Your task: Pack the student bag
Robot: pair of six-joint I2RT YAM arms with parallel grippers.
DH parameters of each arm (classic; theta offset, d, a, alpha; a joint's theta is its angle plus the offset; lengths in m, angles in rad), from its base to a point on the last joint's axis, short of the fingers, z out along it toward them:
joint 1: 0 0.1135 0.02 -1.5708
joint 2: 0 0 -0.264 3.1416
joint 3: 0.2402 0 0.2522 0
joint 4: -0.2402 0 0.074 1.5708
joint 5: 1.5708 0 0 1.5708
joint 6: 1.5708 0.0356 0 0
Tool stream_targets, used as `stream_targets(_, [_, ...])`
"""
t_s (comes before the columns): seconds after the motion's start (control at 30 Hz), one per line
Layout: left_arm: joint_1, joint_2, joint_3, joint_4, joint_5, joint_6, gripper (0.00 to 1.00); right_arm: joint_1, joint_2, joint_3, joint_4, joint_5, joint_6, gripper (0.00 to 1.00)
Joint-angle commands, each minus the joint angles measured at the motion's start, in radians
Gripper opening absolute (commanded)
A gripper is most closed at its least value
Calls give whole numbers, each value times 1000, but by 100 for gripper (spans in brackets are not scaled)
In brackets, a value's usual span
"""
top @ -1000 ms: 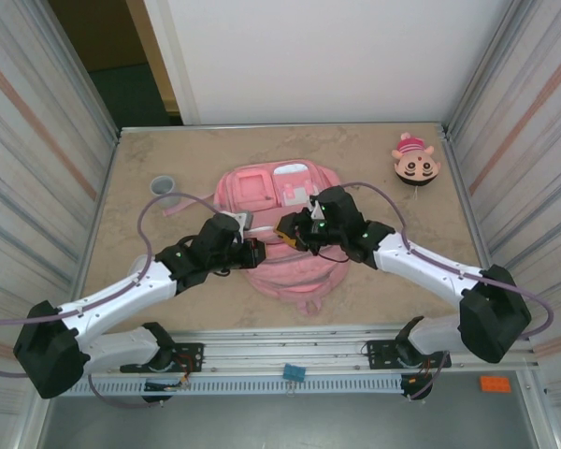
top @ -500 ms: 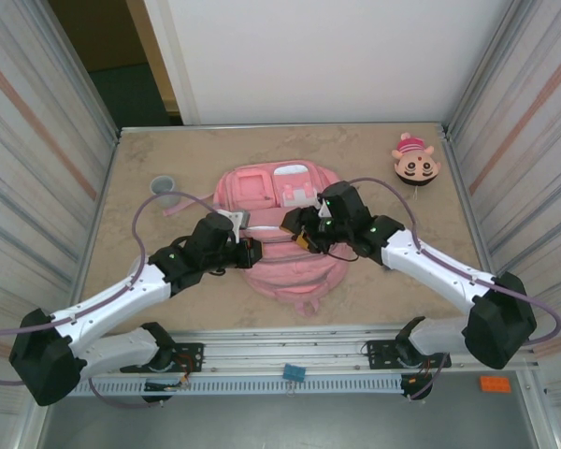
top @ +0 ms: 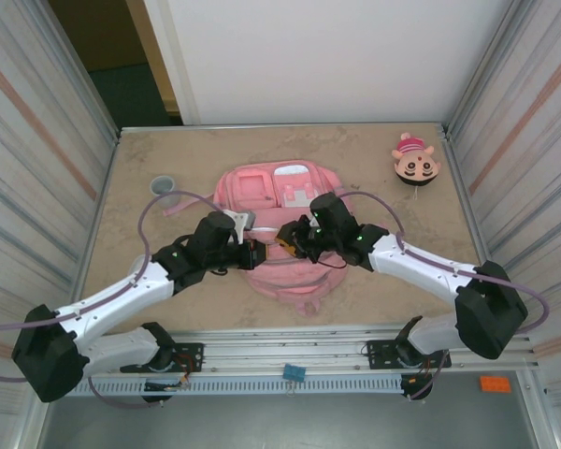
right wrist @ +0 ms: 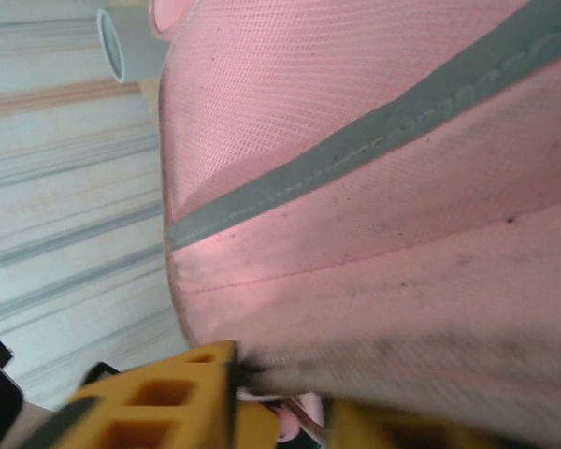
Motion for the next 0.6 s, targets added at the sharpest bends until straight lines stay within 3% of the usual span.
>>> stream_targets(0.0, [-4, -12, 16, 39, 66, 68, 0, -21, 9, 30, -7, 38, -36, 9])
stream_targets(0.07, [16, -18, 20, -9, 40, 92, 1, -28, -10, 26, -56, 45, -72, 0])
stream_targets(0.27, [139, -29, 14, -114, 51, 215, 1, -68, -66, 30, -202, 7, -180, 0])
stream_targets(0.57, [270, 7, 14, -163, 46, 375, 3, -115, -56, 90, -255, -113, -296, 0])
